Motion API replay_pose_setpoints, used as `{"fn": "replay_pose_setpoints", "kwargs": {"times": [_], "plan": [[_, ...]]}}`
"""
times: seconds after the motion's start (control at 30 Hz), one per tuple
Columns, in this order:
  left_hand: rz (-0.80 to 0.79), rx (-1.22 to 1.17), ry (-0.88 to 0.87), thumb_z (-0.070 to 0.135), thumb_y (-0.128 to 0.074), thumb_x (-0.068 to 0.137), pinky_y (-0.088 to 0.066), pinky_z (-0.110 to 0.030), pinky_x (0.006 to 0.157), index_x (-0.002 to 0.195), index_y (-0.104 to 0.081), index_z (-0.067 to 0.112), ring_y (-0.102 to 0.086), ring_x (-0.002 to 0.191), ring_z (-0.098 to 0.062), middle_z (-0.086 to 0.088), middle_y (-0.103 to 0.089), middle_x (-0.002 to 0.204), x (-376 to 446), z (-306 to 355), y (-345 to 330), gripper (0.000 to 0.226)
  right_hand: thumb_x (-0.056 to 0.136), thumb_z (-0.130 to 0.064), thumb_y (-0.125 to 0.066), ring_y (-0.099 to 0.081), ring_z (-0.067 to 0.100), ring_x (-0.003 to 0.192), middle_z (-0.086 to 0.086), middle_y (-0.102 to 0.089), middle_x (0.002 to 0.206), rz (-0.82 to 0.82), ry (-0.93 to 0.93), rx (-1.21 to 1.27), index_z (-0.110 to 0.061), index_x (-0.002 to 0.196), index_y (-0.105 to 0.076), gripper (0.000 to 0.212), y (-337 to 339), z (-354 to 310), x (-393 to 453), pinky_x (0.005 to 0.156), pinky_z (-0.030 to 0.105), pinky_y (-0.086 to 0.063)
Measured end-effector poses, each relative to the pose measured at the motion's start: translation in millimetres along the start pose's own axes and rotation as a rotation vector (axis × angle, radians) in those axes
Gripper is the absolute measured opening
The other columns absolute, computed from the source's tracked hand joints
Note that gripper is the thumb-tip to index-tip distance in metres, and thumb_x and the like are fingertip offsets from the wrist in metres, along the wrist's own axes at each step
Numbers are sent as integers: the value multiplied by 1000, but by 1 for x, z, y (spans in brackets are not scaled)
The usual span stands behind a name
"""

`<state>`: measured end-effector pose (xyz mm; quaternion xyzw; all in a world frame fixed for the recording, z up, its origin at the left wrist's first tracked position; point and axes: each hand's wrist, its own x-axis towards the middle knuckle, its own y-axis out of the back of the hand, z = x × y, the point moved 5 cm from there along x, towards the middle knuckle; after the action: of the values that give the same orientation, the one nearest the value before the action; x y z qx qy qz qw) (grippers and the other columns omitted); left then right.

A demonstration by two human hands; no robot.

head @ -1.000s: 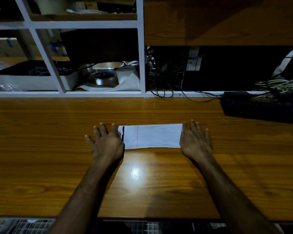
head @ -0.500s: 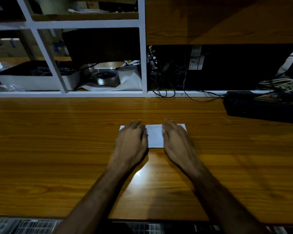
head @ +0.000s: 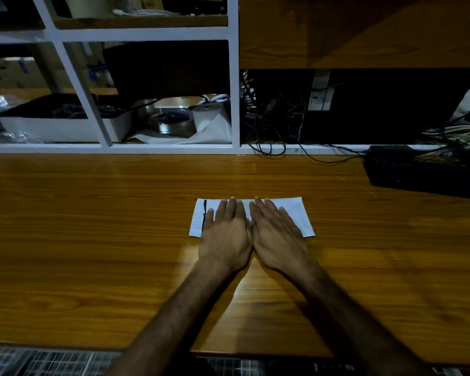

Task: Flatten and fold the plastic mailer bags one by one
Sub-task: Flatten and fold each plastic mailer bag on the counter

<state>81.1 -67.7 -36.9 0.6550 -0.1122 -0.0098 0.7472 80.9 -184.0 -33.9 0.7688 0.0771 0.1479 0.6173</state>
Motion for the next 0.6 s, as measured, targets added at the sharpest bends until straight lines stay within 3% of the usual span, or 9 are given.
{"fn": "replay_pose_setpoints", "kwargs": {"times": [0.1, 0.17, 0.33, 0.6], "plan": [[10, 20, 17, 49, 11, 92, -11, -51, 128, 164, -18, 9, -11, 160, -29, -12, -17, 172, -1, 0, -2, 88, 112, -37, -21, -1, 20, 160, 4, -5, 174, 1, -46, -1, -16, 165, -12, 58, 3, 0, -2, 129, 40, -3], [8, 21, 41, 50, 12, 92, -12, -52, 128, 164, -17, 8, -11, 160, -30, -13, -16, 172, -1, -1, -4, 89, 112, -39, -20, -2, 20, 160, 5, -4, 174, -6, -74, -2, -16, 165, -12, 59, 2, 0, -2, 129, 41, -3], [-28, 28, 100, 46, -15, 110, -10, -52, 129, 165, -9, 6, -7, 160, -33, -17, -9, 172, -2, -1, -7, 68, 111, -47, -17, -2, 22, 160, 7, -4, 173, -13, -158, -7, -15, 165, -9, 63, 0, 4, -3, 130, 42, -1], [-43, 6, 198, 53, -15, 108, -3, -51, 129, 164, -3, 3, -1, 160, -34, -17, -2, 173, -8, -2, -1, 76, 105, -63, -18, 1, 22, 160, 9, -1, 173, 0, -313, 41, -10, 165, -5, 81, 1, 13, -6, 130, 42, 0]]}}
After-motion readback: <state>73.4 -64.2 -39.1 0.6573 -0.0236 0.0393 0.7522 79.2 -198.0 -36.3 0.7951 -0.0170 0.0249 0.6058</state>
